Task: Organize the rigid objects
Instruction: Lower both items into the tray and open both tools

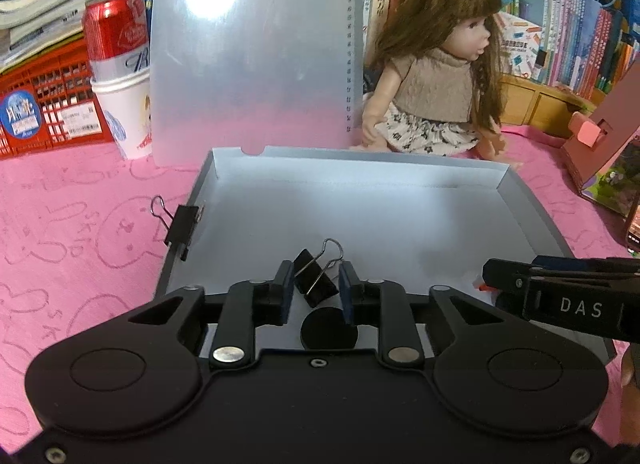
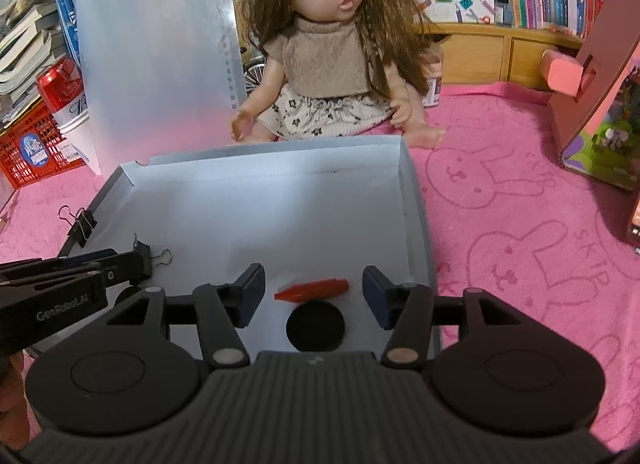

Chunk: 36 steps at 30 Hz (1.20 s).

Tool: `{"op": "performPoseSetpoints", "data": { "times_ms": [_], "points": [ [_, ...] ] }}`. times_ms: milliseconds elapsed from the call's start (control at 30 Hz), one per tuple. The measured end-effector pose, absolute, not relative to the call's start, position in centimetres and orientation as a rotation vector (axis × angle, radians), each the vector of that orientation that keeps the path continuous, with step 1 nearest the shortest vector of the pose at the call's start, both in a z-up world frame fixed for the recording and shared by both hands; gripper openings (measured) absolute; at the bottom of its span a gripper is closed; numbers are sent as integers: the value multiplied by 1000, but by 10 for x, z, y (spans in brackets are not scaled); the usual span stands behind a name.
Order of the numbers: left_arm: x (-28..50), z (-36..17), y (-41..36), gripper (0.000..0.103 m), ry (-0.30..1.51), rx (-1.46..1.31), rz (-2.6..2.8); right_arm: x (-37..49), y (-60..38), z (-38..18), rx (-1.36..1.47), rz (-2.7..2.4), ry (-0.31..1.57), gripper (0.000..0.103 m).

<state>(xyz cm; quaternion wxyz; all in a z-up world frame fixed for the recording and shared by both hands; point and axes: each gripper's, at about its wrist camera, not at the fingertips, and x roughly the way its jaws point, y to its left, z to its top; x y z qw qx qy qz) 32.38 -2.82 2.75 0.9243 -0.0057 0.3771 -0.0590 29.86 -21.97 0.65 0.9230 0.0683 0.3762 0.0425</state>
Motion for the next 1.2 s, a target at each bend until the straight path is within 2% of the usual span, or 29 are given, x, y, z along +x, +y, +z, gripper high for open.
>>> {"op": "performPoseSetpoints", "data": {
  "times_ms": [200, 633, 1200],
  "points": [
    [310, 41, -27, 36, 742, -9, -132, 283, -213, 18, 75, 88, 718, 78],
    [255, 70, -26, 47, 673, -9, -178, 229, -204, 50, -13, 140, 608, 84],
    [149, 97, -17, 57, 597, -29, -258, 147, -202, 73, -42, 218, 531, 88]
  ]
}}
